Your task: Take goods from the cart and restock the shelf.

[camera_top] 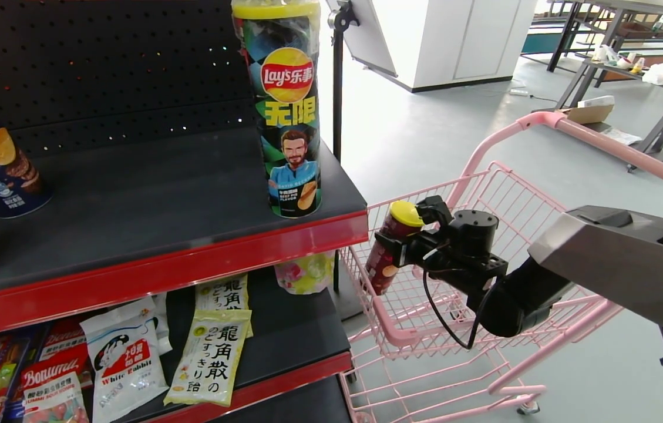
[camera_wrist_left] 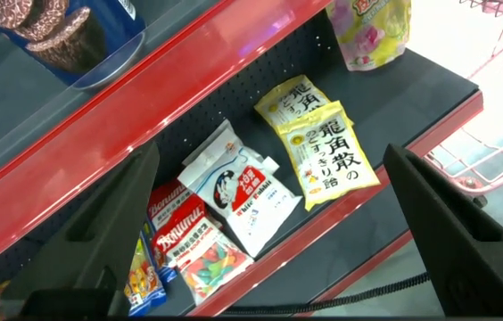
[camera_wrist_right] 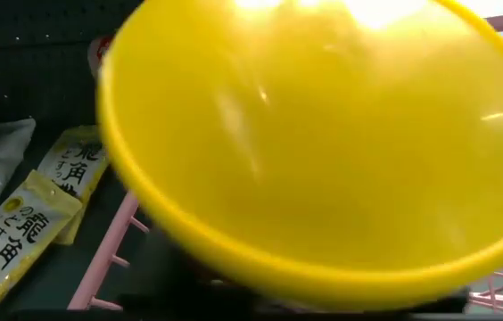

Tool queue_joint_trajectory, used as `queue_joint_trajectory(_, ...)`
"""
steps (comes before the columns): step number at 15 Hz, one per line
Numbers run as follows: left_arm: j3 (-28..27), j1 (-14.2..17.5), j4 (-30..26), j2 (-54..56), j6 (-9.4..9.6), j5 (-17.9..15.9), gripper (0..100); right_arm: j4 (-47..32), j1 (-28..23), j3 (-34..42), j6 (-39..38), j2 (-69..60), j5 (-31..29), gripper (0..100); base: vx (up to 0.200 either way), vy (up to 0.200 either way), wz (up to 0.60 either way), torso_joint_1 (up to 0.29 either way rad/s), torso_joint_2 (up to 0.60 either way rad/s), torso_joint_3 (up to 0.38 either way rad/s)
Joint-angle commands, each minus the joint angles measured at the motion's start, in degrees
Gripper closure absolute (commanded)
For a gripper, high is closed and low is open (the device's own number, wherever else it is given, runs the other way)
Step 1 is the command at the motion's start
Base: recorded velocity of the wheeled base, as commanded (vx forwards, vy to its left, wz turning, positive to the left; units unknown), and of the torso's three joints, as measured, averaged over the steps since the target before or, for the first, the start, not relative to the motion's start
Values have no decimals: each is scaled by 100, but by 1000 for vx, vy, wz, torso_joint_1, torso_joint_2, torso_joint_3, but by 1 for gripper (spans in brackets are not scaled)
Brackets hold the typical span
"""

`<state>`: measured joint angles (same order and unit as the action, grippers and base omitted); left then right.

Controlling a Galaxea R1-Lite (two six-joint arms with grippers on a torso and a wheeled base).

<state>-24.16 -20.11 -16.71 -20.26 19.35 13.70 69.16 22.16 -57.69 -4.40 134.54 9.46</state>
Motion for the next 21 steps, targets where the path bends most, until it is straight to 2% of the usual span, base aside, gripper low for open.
queue_joint_trajectory(1,-1,-1,1,-22,-1,1,0,-8,-1,-67,-8,99,3,100,0,0,0,0,0,0)
queue_joint_trajectory(4,-1,-1,1,-31,8,1,0,1,7,3,-17,20,-76,100,0,0,0,0,0,0)
queue_joint_trajectory(5,8,-1,1,-22,8,1,0,-60,-10,126,1,-375,-120,100,0,0,0,0,0,0)
queue_joint_trajectory(8,17,-1,1,31,8,-8,0,-1282,-37,627,18,-1931,-331,100,0,0,0,0,0,0)
queue_joint_trajectory(12,52,-1,10,101,-1,-17,0,-1880,-371,996,546,-3443,-366,100,0,0,0,0,0,0)
queue_joint_trajectory(14,69,-1,10,136,-1,-34,0,-2020,-406,1374,598,-4049,-454,100,0,0,0,0,0,0)
queue_joint_trajectory(15,78,-1,10,189,-1,-43,0,-2143,-362,1998,598,-4770,-577,100,0,0,0,0,0,0)
queue_joint_trajectory(16,78,-1,10,198,-1,-52,0,-2240,-291,2262,598,-5113,-586,100,0,0,0,0,0,0)
queue_joint_trajectory(17,78,-10,10,224,-10,-61,0,-2679,-186,2701,607,-5913,-656,100,0,0,0,0,0,0)
queue_joint_trajectory(19,78,-10,10,233,-10,-78,0,-4007,-98,2807,713,-7002,-1060,100,0,0,0,0,0,0)
queue_joint_trajectory(20,61,-10,19,224,-19,-122,0,-5193,16,2772,721,-7855,-1148,100,0,0,0,0,0,0)
queue_joint_trajectory(21,61,-10,19,233,-27,-157,0,-5923,16,2763,730,-8417,-1192,100,0,0,0,0,0,0)
